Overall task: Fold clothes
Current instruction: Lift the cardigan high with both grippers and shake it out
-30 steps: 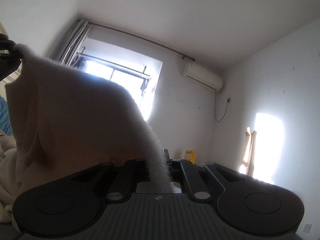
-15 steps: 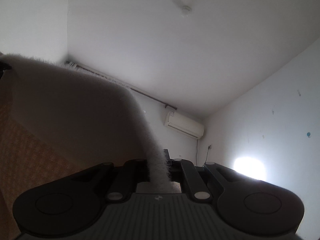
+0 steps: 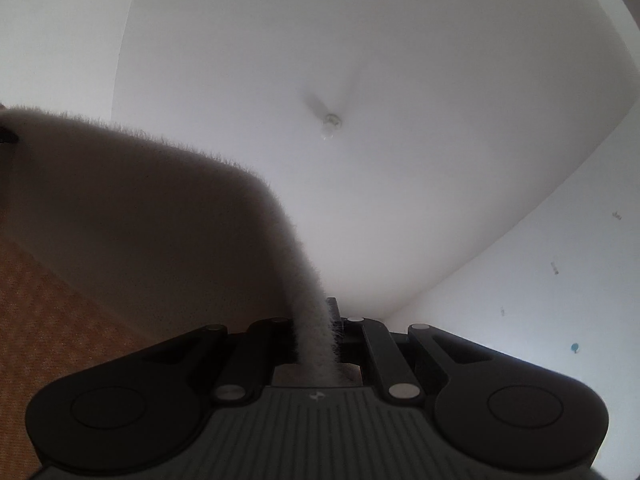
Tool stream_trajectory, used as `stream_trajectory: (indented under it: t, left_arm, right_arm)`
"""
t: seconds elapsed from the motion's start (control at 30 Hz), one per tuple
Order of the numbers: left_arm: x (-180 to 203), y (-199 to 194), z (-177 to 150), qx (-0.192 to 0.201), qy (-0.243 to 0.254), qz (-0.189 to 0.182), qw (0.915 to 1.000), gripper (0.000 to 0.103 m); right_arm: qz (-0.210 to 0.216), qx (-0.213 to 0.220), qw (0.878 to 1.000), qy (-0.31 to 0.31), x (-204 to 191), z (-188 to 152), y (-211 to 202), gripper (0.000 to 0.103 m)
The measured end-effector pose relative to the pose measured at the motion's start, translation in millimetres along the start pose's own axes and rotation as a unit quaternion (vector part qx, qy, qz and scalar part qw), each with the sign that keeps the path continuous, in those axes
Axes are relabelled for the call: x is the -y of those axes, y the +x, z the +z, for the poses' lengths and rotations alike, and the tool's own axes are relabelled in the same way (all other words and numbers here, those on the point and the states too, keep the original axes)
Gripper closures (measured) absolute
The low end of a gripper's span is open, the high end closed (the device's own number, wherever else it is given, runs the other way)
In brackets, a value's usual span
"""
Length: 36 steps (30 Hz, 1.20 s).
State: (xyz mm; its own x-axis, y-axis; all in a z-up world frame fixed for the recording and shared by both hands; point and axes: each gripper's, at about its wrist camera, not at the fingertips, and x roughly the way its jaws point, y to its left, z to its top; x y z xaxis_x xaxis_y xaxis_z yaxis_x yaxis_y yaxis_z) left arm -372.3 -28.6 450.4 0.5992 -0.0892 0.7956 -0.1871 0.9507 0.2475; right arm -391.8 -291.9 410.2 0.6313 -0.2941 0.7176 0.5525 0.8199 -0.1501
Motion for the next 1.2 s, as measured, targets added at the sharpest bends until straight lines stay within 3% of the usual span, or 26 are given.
stream_trajectory:
  t: [0.2, 0.3, 0.57, 0.77, 0.93, 1.2]
  left_arm:
    - [-35.3, -26.1, 58.9, 0.018, 0.004, 0.010, 0.9998, 0.097]
    - [-48.6, -35.6, 81.3, 0.009, 0.000, 0.001, 1.0000, 0.097]
    - [-39.8, -53.8, 76.7, -0.043, 0.021, -0.033, 0.9983, 0.096]
    - [-9.7, -47.5, 21.7, -0.108, 0.028, -0.051, 0.9924, 0.095]
    - [39.9, -37.9, -59.2, -0.169, 0.043, -0.059, 0.9830, 0.095]
    - [134.0, -17.4, -205.9, -0.277, 0.077, -0.084, 0.9541, 0.093]
  right_arm:
    - [-0.006, 0.050, 0.999, 0.001, 31.1, 55.5, -36.0, 0.097]
    - [-0.004, 0.056, 0.998, -0.003, 40.1, 71.3, -49.5, 0.097]
    - [0.013, 0.013, 1.000, -0.012, 41.1, 53.8, -51.6, 0.097]
    - [0.030, -0.036, 0.997, -0.062, 5.5, -1.0, -12.9, 0.097]
    - [0.054, -0.091, 0.988, -0.112, -41.6, -76.5, 34.6, 0.097]
    - [0.101, -0.210, 0.962, -0.144, -124.3, -240.4, 109.0, 0.096]
